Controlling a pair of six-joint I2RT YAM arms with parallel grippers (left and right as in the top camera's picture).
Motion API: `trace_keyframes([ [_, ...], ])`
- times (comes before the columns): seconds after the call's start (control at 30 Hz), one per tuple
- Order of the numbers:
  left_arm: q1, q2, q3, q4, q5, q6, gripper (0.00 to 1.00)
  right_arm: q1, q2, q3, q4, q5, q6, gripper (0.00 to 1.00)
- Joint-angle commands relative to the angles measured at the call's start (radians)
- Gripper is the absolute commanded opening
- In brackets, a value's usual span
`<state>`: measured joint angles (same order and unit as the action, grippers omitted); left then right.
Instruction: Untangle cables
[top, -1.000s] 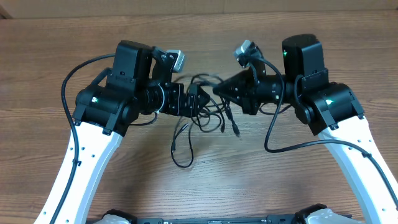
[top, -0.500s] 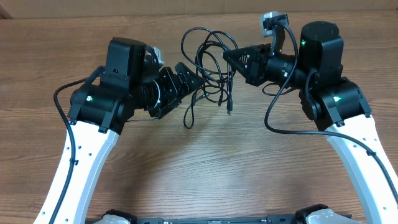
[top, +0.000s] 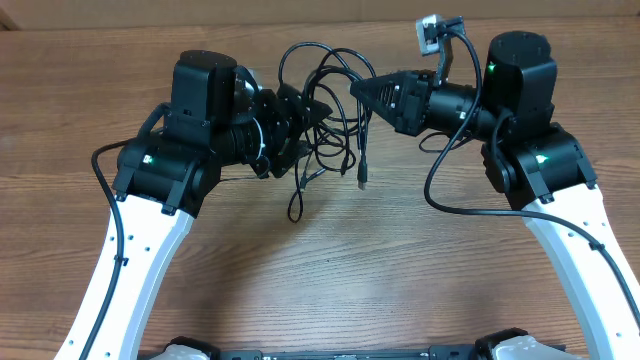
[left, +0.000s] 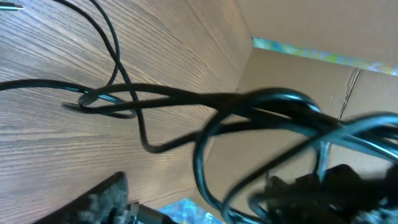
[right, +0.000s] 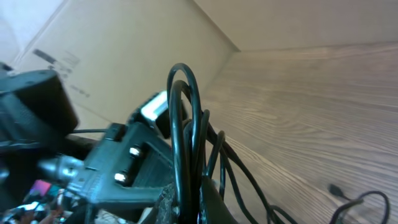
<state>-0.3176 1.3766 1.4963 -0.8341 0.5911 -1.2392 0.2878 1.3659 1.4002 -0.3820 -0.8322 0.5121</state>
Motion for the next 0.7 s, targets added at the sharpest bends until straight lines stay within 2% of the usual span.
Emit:
trace_keyframes([
  [0.0,-0.005,-0.002,0.002,0.000,0.003,-0.022,0.58,-0.001,-0.029,0.016,0.026,-0.047,0.054,0.04],
  [0.07,-0.005,-0.002,0.002,0.000,0.003,-0.022,0.51,-0.001,-0.029,0.016,0.032,-0.055,0.073,0.04],
  [0.23,-0.010,-0.002,0.002,0.002,0.000,-0.048,0.51,-0.001,-0.029,0.016,0.066,-0.090,0.126,0.04],
  [0.4,-0.073,-0.002,0.002,0.048,-0.058,-0.099,0.54,0.021,-0.029,0.016,0.074,-0.090,0.154,0.04],
  [0.47,-0.085,-0.002,0.002,0.076,-0.064,-0.103,0.50,0.021,-0.029,0.016,0.075,-0.090,0.154,0.04],
  [0.57,-0.088,-0.002,0.002,0.076,-0.075,-0.107,0.25,0.021,-0.029,0.016,0.073,-0.090,0.154,0.04],
  [0.63,-0.088,-0.002,0.002,0.076,-0.113,-0.048,0.04,0.020,-0.029,0.016,0.056,-0.090,0.153,0.04],
  [0.67,-0.086,-0.002,0.003,0.076,-0.147,0.020,0.04,0.018,-0.029,0.016,0.026,-0.086,0.126,0.04],
])
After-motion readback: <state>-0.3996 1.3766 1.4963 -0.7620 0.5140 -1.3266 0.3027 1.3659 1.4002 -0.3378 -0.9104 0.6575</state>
